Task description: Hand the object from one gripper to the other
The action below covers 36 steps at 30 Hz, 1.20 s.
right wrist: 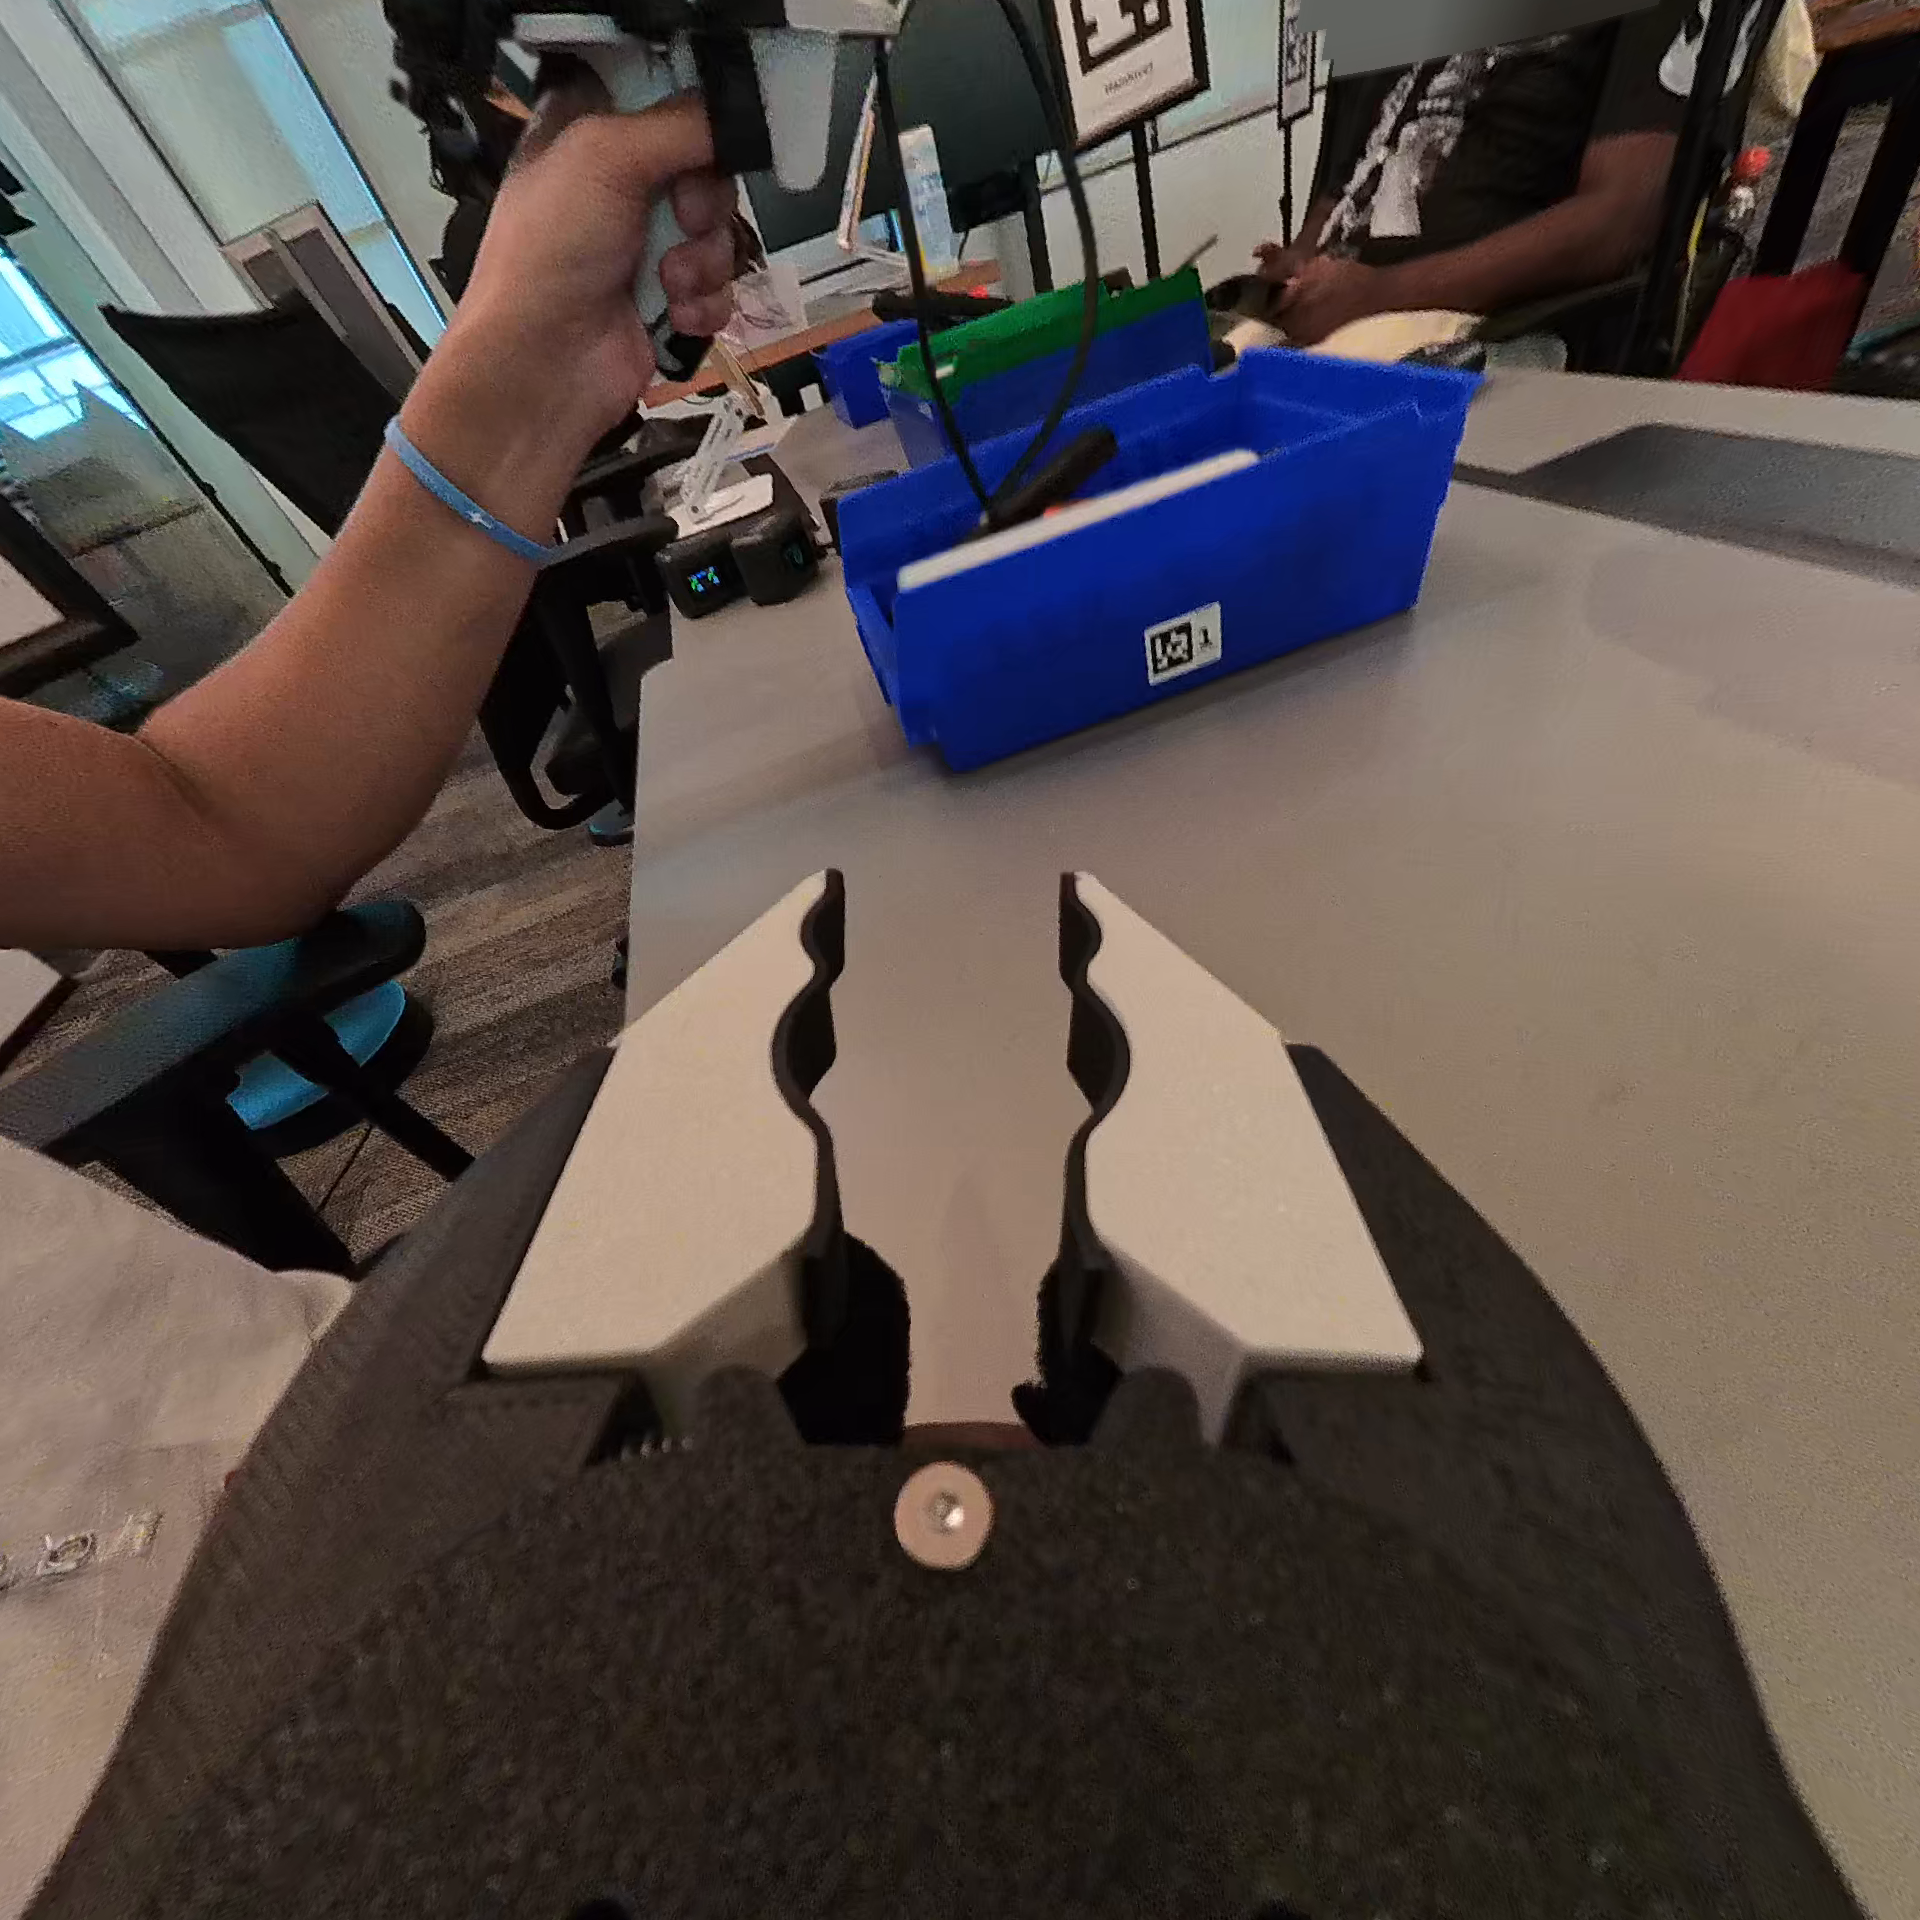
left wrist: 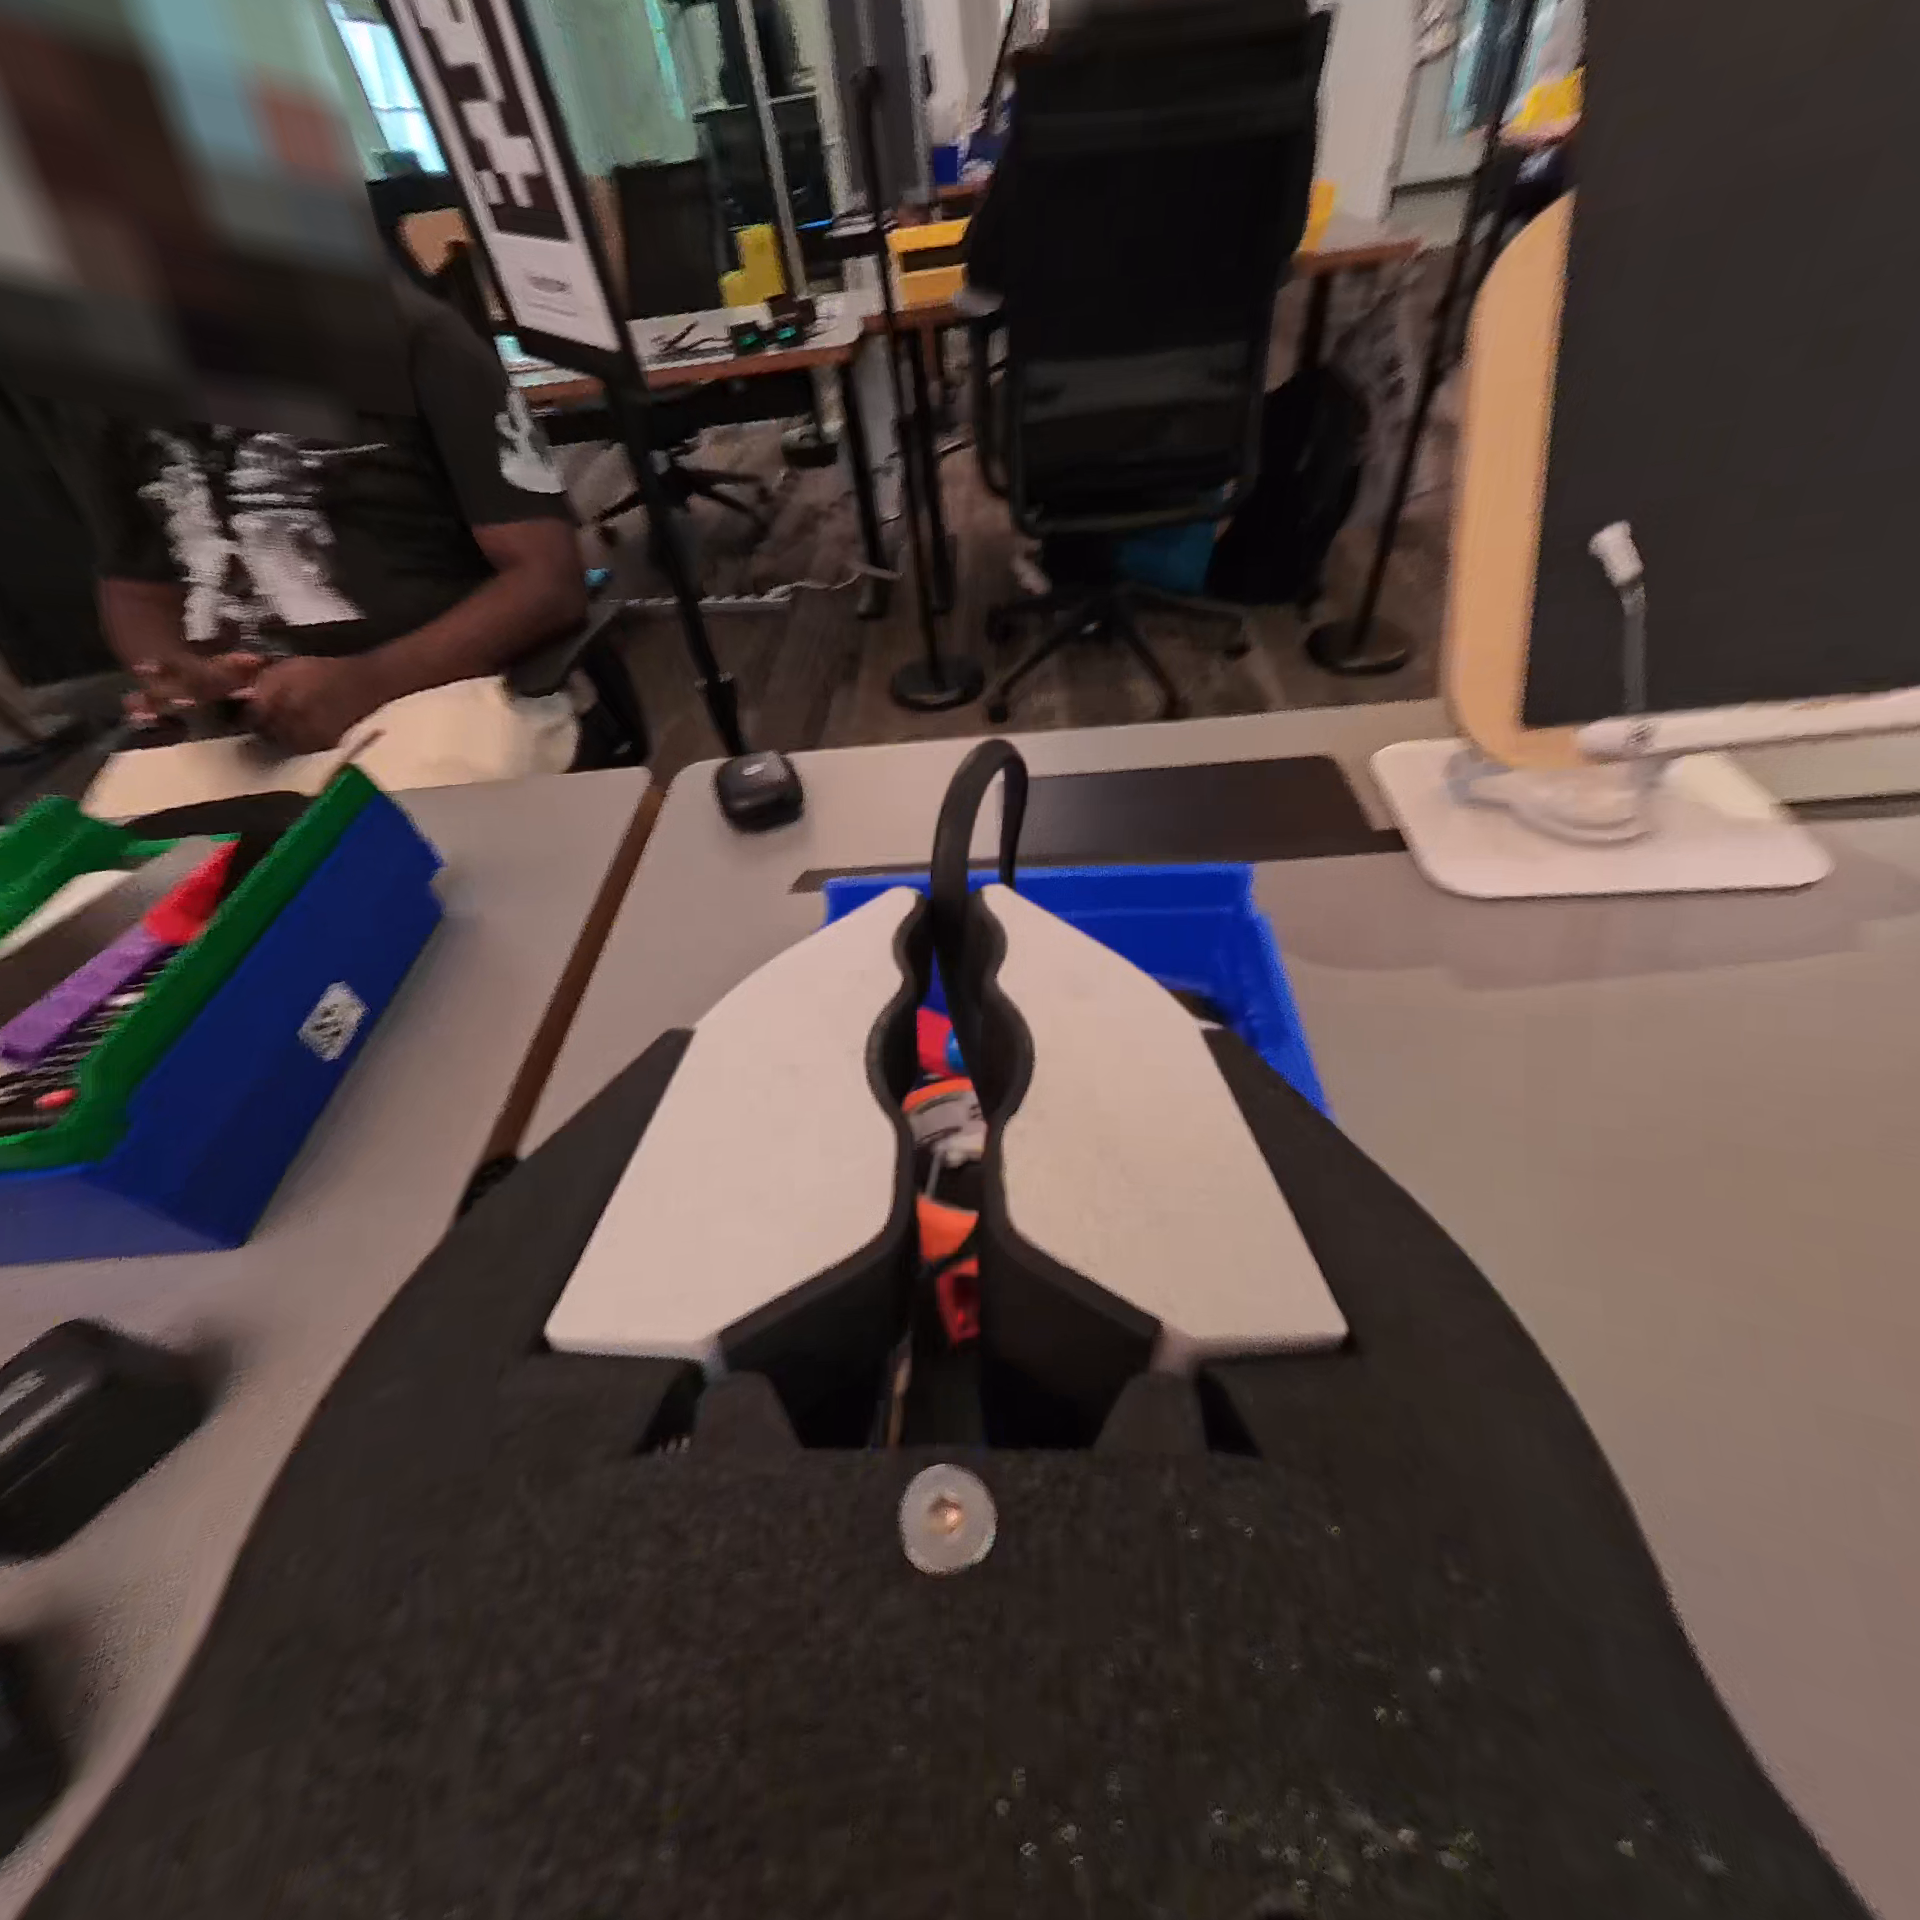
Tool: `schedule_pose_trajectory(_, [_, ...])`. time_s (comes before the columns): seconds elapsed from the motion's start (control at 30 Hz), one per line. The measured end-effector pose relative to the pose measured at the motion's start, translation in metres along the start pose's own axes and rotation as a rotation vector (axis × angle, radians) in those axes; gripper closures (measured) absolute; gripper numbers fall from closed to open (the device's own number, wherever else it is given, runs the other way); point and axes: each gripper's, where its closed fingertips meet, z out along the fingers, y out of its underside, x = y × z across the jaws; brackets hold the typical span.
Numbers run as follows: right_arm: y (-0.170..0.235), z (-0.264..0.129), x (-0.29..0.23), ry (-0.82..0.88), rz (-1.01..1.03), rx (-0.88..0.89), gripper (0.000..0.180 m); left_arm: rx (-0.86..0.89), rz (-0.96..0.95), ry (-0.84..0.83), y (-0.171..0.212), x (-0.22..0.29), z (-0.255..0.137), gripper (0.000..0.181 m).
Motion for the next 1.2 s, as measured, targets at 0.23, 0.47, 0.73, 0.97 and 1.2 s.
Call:
schedule_pose_trajectory(0.23, [-0.064,0.009,-0.015,-0.095,-0.042,0.101,0.138,0.151,-0.123,0.250,-0.099,0.032,-0.017,0.175])
schedule_pose_trajectory(0.47, [-0.162,0.004,-0.018,-0.110,-0.173,0.228,0.136,0.274,0.087,0.388,-0.187,0.119,-0.050,0.175])
schedule_pose_trajectory(0.73, [-0.217,0.001,-0.030,-0.116,-0.181,0.325,0.137,0.288,0.140,0.699,-0.232,0.234,-0.090,0.175])
schedule_pose_trajectory(0.97, [-0.237,-0.013,-0.030,-0.013,-0.267,0.402,0.137,0.276,0.196,0.907,-0.243,0.327,-0.122,0.175])
schedule_pose_trajectory(1.2, [-0.256,-0.051,-0.022,0.042,-0.265,0.514,0.162,0.253,0.222,0.947,-0.237,0.372,-0.126,0.175])
